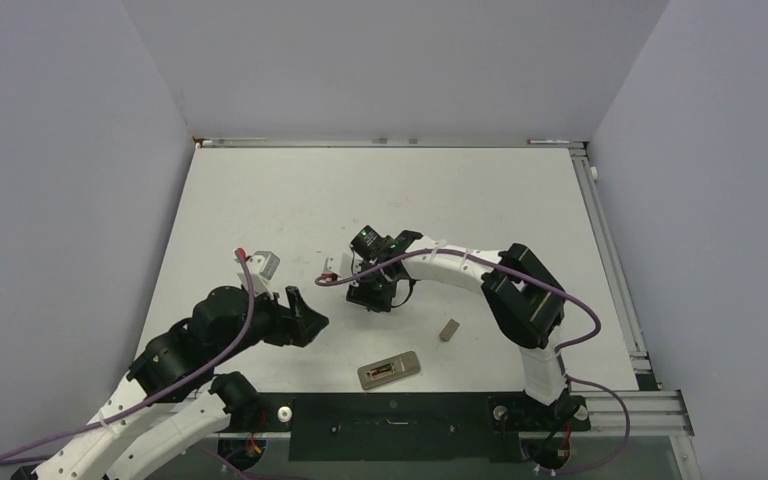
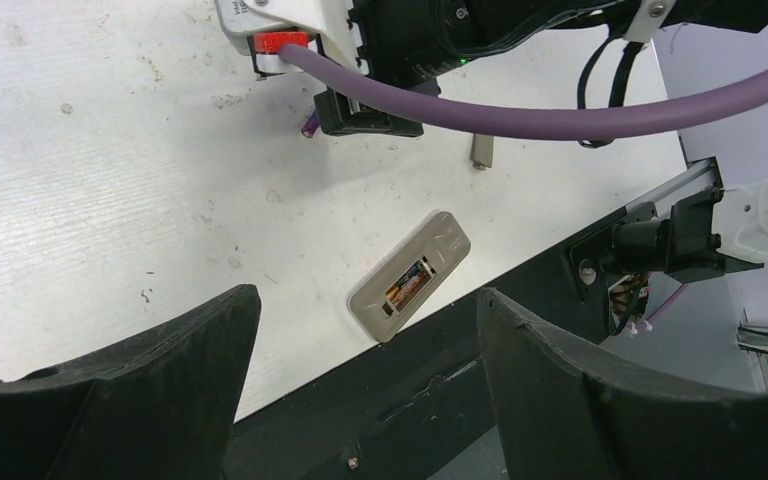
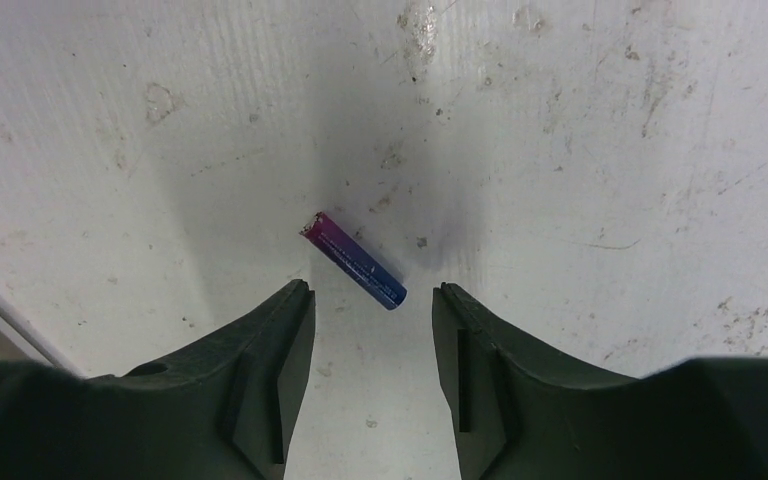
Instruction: Load the batteries into the remote control
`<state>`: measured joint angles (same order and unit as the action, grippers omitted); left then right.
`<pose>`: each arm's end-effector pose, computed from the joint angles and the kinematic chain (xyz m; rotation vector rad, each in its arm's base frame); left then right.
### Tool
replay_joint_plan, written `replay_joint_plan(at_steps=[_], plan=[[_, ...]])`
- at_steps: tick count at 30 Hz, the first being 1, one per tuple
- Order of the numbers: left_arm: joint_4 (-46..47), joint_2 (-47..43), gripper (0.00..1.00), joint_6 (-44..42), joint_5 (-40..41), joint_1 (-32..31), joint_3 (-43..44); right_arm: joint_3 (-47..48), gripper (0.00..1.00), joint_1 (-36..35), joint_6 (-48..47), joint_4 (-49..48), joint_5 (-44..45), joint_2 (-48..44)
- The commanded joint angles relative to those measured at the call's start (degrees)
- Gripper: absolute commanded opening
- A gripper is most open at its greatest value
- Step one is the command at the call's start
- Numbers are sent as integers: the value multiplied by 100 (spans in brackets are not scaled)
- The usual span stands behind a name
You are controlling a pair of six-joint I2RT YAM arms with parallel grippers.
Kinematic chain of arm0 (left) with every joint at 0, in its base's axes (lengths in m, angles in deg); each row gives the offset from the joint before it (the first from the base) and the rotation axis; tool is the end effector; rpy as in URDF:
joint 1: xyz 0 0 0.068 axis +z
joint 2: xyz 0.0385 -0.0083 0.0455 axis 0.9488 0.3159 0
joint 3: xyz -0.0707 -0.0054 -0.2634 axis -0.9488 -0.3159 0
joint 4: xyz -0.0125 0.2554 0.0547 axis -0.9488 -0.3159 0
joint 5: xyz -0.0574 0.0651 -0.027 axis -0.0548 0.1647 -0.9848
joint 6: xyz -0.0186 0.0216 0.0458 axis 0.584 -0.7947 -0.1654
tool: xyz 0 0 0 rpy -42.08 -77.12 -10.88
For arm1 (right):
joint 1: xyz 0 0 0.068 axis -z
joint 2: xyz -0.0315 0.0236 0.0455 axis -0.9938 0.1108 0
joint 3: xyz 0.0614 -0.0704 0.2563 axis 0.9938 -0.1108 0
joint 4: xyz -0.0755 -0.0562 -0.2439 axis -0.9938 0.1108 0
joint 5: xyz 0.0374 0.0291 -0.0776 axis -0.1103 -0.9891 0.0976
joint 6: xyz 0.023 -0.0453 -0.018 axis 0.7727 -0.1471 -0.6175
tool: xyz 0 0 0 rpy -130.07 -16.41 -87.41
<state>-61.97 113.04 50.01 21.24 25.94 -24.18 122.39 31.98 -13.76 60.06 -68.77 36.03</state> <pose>0.0700 -0.0684 0.3061 0.1010 2.1845 -0.8066 0.2382 0.3179 0.1773 -1.8500 2.1100 0.5194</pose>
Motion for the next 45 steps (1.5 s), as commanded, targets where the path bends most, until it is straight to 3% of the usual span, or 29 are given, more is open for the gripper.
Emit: replay_joint_plan(at_steps=[1, 11, 24, 35, 45], plan=[[83, -91, 77, -111, -52, 21, 112, 276, 46, 17, -137, 4, -176, 168], [105, -129, 79, -86, 19, 21, 82, 0, 36, -60, -37, -48, -40, 231], [129, -128, 79, -44, 79, 21, 50, -521, 9, -298, 255, -259, 112, 76], [140, -104, 79, 35, 83, 23, 29, -995, 8, -323, 700, -601, 312, -626], [264, 22, 79, 273, 8, 21, -128, -1716, 8, -435, 781, -685, 451, -2060]])
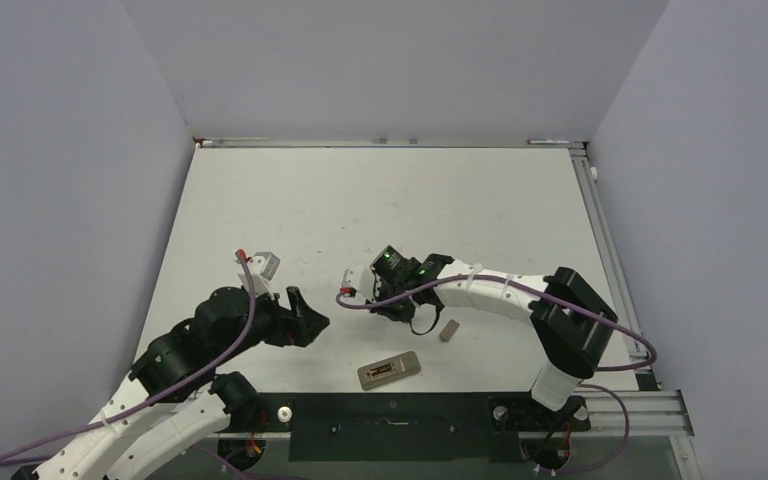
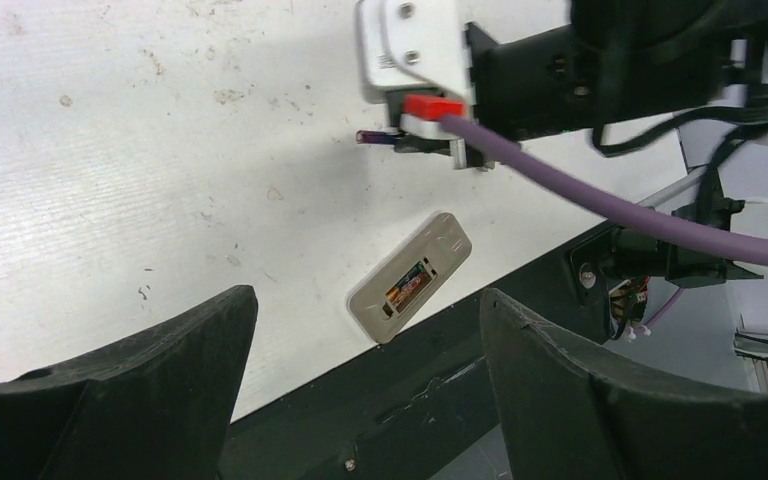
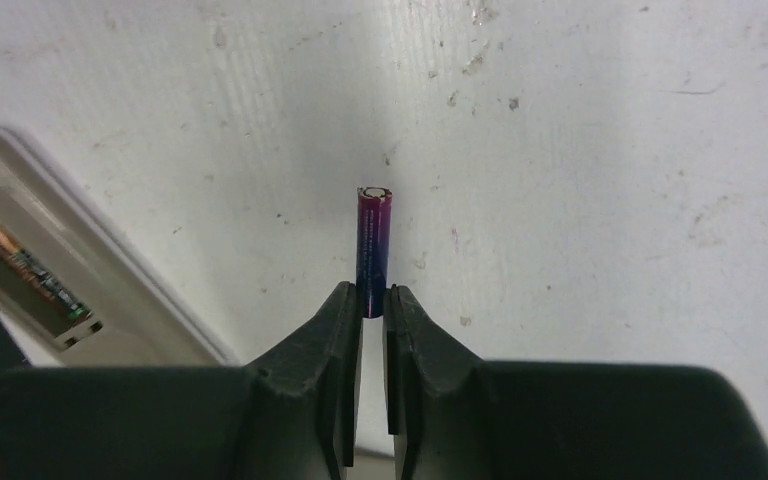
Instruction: Load the batteries into the remote control
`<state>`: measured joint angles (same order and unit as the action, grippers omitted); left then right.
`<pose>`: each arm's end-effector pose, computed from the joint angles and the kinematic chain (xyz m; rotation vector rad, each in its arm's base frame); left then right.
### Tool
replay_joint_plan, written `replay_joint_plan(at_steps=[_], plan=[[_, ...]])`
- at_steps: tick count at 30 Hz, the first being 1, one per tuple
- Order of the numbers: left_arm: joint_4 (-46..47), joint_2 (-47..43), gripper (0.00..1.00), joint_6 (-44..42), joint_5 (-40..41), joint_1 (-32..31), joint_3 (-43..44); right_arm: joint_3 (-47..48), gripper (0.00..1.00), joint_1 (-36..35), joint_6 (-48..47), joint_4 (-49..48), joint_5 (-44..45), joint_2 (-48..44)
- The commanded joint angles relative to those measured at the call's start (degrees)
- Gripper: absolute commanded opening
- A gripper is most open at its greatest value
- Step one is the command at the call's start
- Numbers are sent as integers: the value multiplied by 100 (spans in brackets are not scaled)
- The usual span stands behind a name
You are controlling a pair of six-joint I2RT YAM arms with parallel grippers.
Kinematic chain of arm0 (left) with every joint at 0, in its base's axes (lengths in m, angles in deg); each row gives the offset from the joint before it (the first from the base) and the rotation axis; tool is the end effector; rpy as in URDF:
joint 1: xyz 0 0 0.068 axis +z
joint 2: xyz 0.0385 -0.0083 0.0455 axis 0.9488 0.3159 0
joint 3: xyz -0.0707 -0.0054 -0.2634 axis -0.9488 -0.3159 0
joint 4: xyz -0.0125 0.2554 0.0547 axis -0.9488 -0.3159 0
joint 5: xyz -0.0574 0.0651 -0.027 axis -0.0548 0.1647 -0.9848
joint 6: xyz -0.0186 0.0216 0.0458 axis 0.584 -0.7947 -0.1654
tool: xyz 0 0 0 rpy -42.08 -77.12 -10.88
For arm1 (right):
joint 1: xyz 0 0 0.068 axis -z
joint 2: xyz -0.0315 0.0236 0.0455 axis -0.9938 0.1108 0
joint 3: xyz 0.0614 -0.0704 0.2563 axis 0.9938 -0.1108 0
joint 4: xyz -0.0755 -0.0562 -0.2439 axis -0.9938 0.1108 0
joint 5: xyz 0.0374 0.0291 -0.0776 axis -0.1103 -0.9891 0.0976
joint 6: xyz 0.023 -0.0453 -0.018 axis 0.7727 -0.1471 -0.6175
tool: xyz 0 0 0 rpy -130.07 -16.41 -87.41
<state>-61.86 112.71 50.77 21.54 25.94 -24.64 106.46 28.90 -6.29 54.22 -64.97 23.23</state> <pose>0.0699 -0.0680 0.3042 0.0832 2.1861 -0.8089 0.1901 0.2829 0.1817 -1.7452 2.1659 0.4810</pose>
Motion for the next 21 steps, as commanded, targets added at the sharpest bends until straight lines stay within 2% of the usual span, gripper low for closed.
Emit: replay_joint_plan(at_steps=[1, 11, 21], plan=[[302, 90, 79, 242, -43, 21, -125, -159, 8, -159, 17, -72, 89, -914], [649, 513, 79, 616, -240, 21, -519, -409, 8, -757, -23, 316, 326, -1923], [788, 1086, 79, 855, -539, 21, -745, -517, 8, -1430, -193, 752, 436, -2147]])
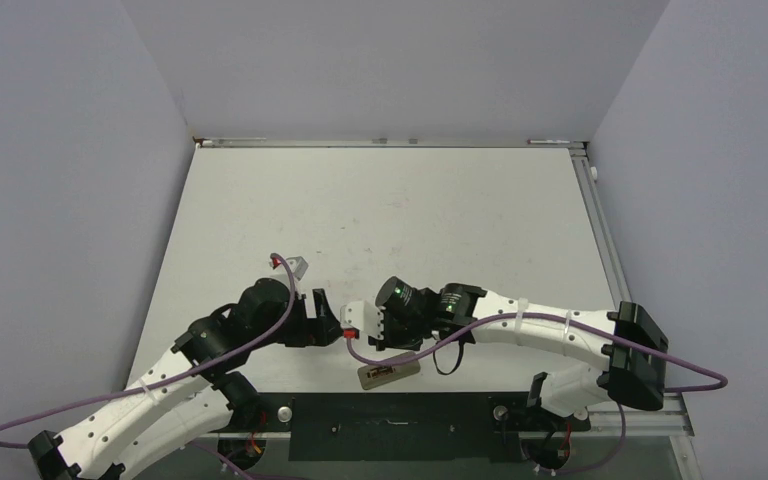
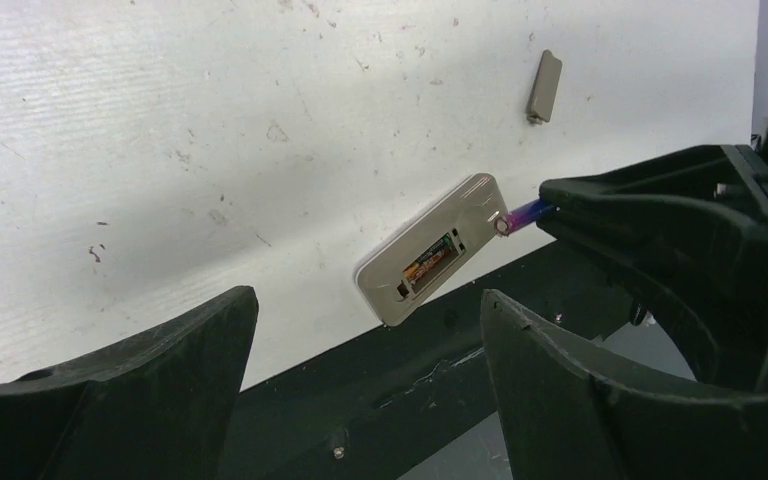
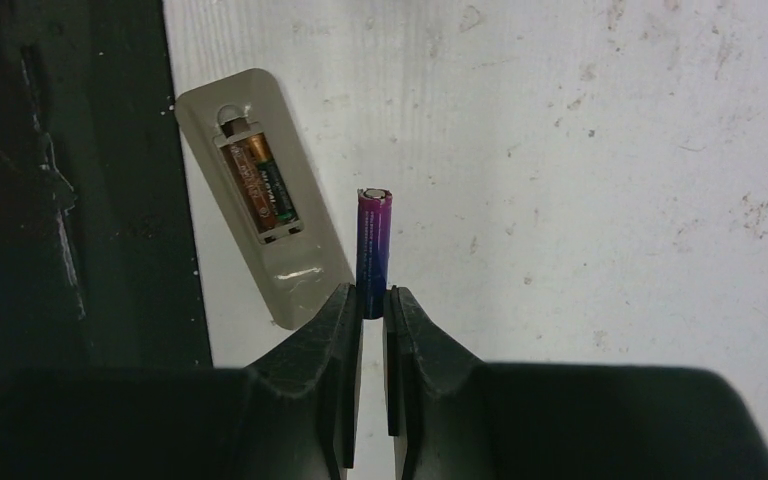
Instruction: Load the batteries into the remote control
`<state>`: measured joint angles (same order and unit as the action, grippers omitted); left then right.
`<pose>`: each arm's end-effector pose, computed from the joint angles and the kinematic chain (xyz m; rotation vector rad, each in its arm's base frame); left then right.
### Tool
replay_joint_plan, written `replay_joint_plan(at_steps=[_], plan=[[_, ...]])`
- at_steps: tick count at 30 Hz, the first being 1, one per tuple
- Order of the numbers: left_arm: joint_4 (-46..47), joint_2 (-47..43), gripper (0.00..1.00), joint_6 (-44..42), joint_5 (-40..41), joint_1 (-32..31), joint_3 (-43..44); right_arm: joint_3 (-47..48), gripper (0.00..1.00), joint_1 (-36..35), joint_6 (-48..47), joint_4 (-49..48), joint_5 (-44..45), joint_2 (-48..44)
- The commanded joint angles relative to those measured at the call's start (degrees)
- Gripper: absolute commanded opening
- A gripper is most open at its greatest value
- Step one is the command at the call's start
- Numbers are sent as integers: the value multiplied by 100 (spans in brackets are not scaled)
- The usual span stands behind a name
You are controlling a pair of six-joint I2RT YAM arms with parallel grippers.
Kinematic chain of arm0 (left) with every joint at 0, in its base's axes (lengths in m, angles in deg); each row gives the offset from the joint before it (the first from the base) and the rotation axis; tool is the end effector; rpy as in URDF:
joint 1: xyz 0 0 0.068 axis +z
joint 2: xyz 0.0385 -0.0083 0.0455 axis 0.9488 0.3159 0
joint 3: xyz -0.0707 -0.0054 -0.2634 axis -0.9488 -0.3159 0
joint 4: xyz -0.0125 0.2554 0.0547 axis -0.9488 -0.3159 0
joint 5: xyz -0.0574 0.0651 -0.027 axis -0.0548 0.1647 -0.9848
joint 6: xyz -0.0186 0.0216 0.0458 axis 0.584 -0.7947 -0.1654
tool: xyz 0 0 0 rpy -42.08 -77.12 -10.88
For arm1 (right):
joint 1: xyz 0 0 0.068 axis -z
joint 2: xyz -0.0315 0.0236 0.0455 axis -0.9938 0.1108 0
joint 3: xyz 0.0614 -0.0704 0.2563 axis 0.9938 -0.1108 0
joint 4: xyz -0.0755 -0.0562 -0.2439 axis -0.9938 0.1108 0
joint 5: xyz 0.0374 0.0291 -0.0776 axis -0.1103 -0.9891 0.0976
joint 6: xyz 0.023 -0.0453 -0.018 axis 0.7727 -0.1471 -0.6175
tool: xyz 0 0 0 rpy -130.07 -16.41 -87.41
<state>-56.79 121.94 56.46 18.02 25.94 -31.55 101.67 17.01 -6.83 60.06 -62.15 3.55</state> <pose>0.0938 -0.0956 0.2575 0.0164 2.4102 -0.7865 0.1059 0.2612 0.2521 -1.8757 1.8612 0.5232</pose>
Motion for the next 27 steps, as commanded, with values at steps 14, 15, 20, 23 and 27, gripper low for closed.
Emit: replay_joint_plan(at_steps=[14, 15, 20, 23, 27], plan=[[512, 124, 80, 543, -367, 26, -459, -194, 9, -830, -279, 87, 458, 280], [527, 123, 80, 554, -378, 24, -475, -189, 8, -853, -314, 99, 461, 349], [560, 85, 80, 559, -390, 21, -516, -192, 8, -994, -555, 82, 468, 606], [559, 88, 80, 535, -390, 25, -516, -176, 8, -1018, -730, 74, 520, 687], [565, 79, 81, 524, -398, 21, -541, -78, 9, -1048, -916, 196, 579, 883]])
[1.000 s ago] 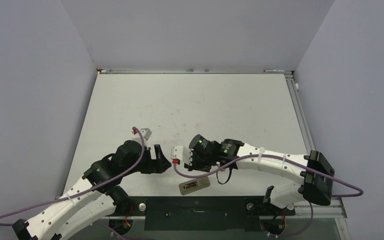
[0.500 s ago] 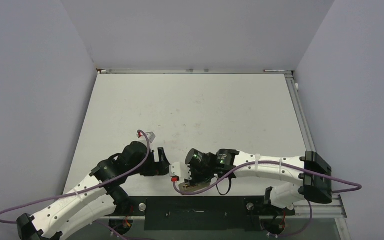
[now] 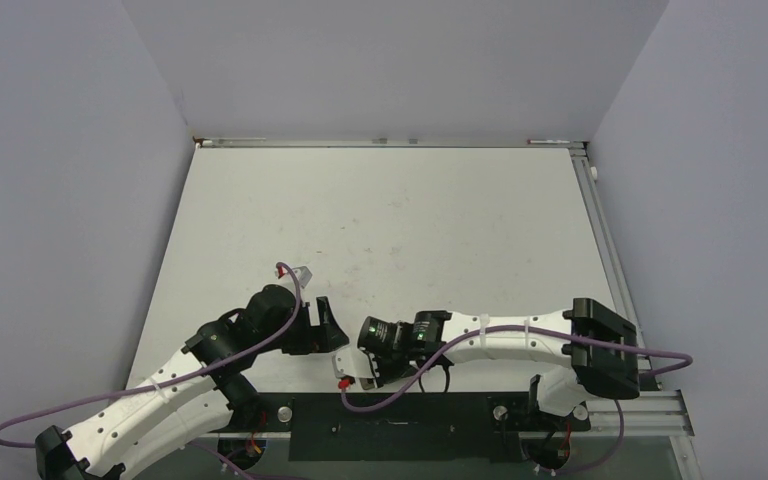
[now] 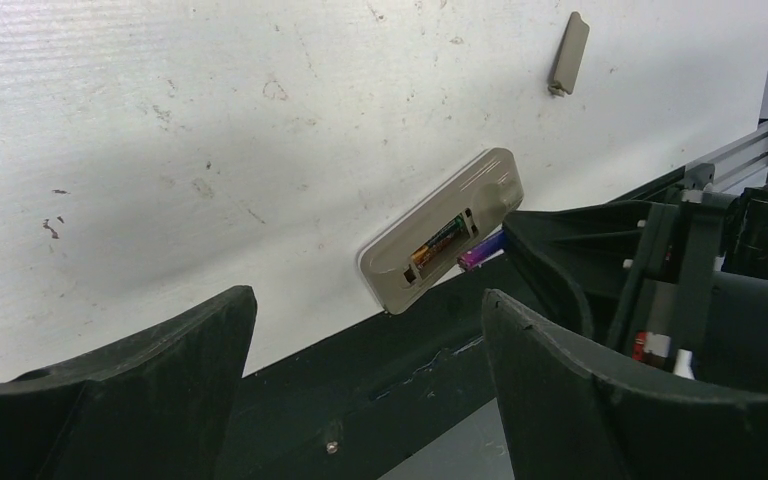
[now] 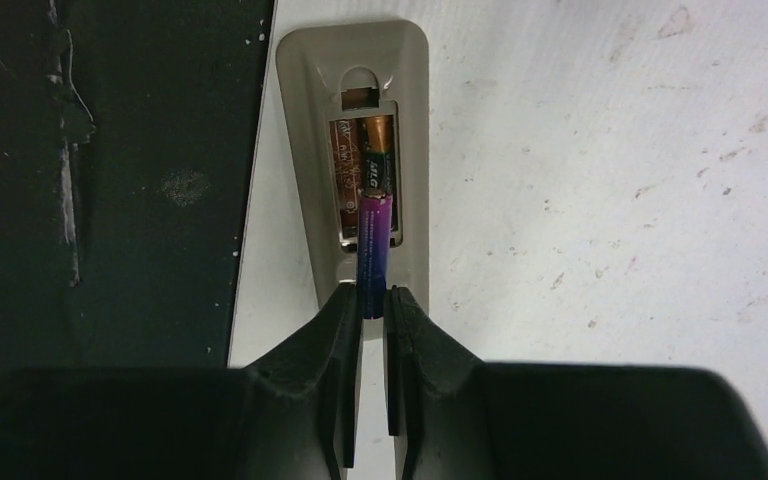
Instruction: Load the batteries into the remote control
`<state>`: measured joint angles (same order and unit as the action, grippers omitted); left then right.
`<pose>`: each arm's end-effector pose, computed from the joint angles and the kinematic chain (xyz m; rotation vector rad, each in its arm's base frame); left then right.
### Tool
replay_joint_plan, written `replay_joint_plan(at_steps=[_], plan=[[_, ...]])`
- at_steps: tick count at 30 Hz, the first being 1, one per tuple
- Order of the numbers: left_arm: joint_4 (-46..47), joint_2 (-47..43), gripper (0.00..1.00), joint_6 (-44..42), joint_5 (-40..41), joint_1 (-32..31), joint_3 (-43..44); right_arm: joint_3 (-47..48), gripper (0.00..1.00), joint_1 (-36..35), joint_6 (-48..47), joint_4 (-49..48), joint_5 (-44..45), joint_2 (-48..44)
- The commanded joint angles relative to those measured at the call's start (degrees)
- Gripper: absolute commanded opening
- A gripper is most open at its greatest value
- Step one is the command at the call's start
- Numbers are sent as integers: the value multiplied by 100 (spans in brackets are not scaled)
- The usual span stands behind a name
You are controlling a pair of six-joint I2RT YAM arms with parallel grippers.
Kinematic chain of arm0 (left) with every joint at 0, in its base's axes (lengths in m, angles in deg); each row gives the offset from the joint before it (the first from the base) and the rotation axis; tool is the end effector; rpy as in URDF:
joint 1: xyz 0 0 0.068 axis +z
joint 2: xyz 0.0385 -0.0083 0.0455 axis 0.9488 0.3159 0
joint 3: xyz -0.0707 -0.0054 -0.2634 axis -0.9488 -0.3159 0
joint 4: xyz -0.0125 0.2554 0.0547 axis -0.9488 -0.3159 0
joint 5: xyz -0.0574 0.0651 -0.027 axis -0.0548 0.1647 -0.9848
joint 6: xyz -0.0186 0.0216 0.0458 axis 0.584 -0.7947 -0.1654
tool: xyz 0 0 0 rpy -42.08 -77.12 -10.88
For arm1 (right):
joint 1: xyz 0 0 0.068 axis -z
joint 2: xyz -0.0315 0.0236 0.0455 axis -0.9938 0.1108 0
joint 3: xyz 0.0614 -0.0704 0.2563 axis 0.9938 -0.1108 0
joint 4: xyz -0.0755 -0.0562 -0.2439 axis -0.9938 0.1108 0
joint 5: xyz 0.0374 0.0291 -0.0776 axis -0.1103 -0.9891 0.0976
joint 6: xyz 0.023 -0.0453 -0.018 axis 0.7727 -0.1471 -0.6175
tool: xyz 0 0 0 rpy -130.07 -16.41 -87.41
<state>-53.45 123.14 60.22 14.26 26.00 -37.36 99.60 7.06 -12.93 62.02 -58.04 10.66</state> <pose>0.0952 -0.1001 0.2265 -0.0312 2.5089 -0.8307 0.0630 0.2807 0.2065 -2.2379 1.7286 0.3670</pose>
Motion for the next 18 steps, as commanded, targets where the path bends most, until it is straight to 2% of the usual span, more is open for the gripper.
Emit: replay_joint_plan(at_steps=[1, 18], plan=[[239, -45, 81, 148, -23, 14, 33, 159, 9, -65, -361, 49, 173, 220], [253, -44, 82, 174, 4, 17, -5, 251, 10, -237, -669, 85, 231, 445]])
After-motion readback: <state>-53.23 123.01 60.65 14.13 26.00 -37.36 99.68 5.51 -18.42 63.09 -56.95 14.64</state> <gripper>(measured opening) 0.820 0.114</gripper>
